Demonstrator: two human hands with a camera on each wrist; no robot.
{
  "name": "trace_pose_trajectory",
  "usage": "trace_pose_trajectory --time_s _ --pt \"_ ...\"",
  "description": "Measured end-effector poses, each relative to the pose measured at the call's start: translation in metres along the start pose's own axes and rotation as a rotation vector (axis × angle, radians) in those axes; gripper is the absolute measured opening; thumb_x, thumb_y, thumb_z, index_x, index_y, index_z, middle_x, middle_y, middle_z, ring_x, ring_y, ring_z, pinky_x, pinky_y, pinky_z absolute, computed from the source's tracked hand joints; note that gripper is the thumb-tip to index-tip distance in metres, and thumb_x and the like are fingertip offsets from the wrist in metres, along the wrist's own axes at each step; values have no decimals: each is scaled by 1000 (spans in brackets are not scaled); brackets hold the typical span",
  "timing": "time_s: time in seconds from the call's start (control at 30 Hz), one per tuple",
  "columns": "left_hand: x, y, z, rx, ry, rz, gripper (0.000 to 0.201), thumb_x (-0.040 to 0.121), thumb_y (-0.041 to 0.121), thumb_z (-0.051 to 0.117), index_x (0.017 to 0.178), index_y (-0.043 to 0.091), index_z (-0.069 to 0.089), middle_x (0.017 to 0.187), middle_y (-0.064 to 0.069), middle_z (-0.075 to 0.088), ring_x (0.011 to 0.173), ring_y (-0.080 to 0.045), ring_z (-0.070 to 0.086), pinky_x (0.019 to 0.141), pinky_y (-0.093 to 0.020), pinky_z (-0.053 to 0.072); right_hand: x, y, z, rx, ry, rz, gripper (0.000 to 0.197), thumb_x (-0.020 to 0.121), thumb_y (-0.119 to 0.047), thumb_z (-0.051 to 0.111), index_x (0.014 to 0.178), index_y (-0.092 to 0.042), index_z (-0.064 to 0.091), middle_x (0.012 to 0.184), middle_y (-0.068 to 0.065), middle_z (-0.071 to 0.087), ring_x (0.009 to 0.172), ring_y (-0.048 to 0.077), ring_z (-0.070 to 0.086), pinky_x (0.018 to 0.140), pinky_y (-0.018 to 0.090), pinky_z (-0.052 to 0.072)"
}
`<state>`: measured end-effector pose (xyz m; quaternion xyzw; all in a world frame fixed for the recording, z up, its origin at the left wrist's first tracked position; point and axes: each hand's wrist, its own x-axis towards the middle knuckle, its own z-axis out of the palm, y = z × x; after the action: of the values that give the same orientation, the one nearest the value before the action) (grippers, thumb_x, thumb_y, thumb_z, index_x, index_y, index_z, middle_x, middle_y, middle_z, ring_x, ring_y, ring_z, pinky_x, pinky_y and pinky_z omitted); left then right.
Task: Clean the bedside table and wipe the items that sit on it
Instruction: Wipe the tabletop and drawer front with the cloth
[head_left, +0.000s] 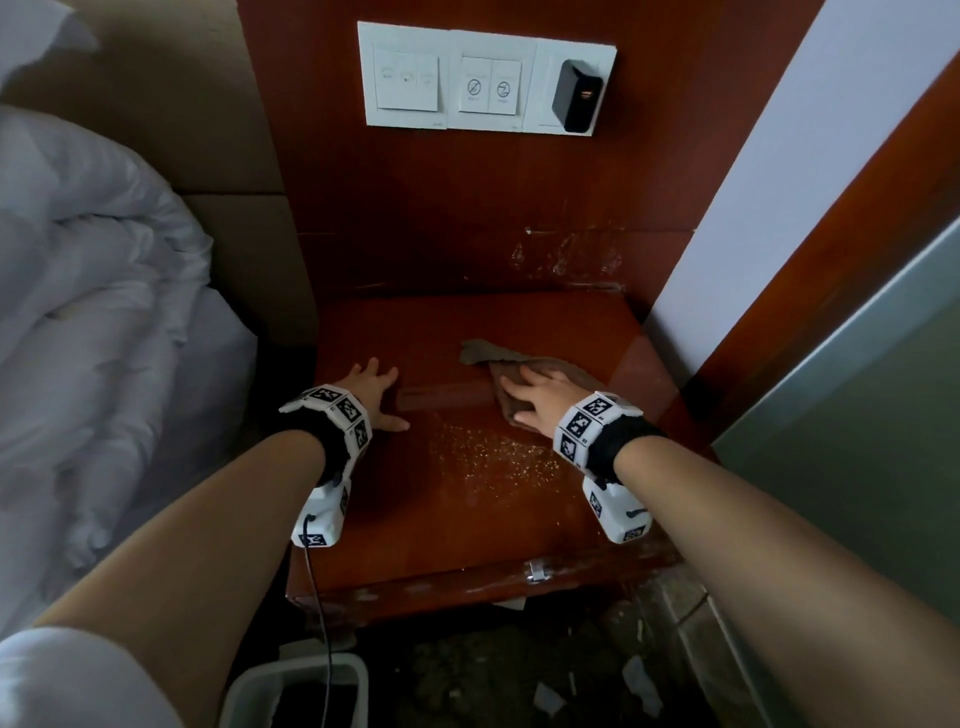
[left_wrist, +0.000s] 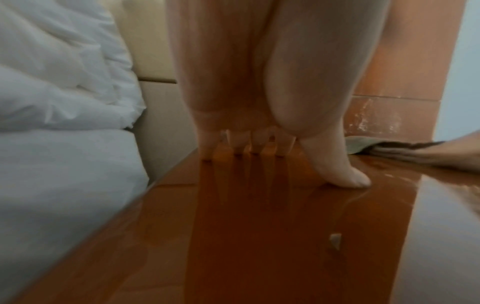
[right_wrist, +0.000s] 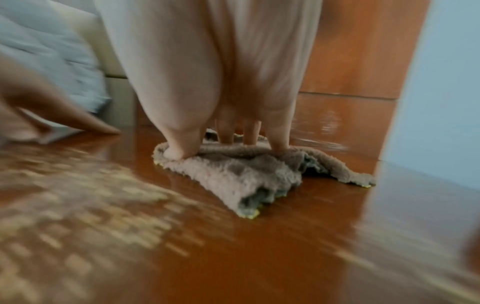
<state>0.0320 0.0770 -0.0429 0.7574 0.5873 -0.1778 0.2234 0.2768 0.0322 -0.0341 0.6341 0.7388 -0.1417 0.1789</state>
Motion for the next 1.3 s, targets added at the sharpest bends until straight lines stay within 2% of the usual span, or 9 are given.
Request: trace_pose_trajectory --time_s 0.2,0.43,0.6,0.87,1.2,1.3 --pt "-5 9 4 14 14 -17 88 87 50 55 151 22 2 159 -13 -8 146 -35 -2 118 -48 16 -33 50 14 70 -12 159 57 100 -35 37 150 -31 10 160 4 5 144 37 12 117 42 16" --pt "-11 15 5 97 38 -5 81 90 51 49 152 22 5 159 -12 -3 146 -35 6 117 -45 21 -63 73 37 126 -6 253 56 99 -36 38 150 -32 13 160 2 5 145 36 11 119 46 16" --pt "-20 12 14 93 43 1 77 92 49 47 151 25 5 159 -11 -3 146 -34 6 118 -46 20 -81 77 52 143 -7 297 57 99 -37 38 150 -33 12 160 2 3 145 34 10 119 49 15" --pt "-44 8 32 87 52 8 74 92 49 46 151 27 7 159 -11 -3 147 -31 6 119 -39 16 -118 65 74 135 1 270 57 99 -36 37 150 -32 12 160 2 3 146 33 9 118 50 16" --pt "-74 10 50 67 72 15 74 92 49 48 151 27 9 159 -11 -1 147 -31 8 118 -38 17 -148 26 93 156 17 169 60 97 -39 43 149 -33 15 160 0 5 147 31 5 116 56 16" --pt "-78 9 53 57 71 26 74 92 48 49 151 27 9 159 -10 -2 147 -30 7 118 -37 17 -149 25 90 140 23 159 58 97 -39 42 149 -34 16 160 1 6 146 30 8 116 54 17"
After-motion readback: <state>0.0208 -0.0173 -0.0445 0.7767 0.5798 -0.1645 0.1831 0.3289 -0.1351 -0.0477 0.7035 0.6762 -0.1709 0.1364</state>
